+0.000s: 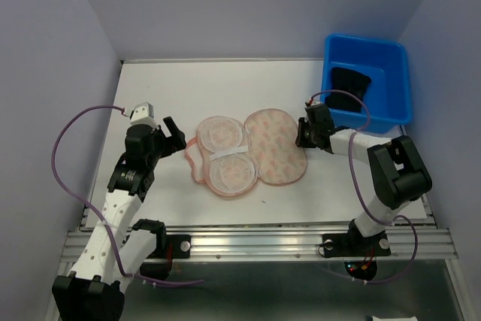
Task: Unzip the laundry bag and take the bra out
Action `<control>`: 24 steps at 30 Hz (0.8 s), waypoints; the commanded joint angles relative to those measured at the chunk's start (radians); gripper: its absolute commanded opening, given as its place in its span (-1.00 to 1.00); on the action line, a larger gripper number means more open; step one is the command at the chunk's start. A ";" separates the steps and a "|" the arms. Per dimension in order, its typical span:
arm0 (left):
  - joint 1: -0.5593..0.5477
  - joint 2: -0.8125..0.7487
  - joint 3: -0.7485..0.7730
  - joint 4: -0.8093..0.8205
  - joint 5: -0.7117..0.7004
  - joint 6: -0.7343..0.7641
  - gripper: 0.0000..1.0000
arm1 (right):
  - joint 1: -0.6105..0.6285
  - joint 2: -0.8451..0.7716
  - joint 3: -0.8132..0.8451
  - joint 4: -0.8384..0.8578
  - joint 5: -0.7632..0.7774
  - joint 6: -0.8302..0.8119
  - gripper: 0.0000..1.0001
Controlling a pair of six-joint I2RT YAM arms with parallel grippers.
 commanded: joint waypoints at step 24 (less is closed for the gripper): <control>0.004 -0.006 -0.012 0.022 -0.012 0.011 0.94 | 0.020 0.094 0.163 -0.053 0.118 -0.079 -0.43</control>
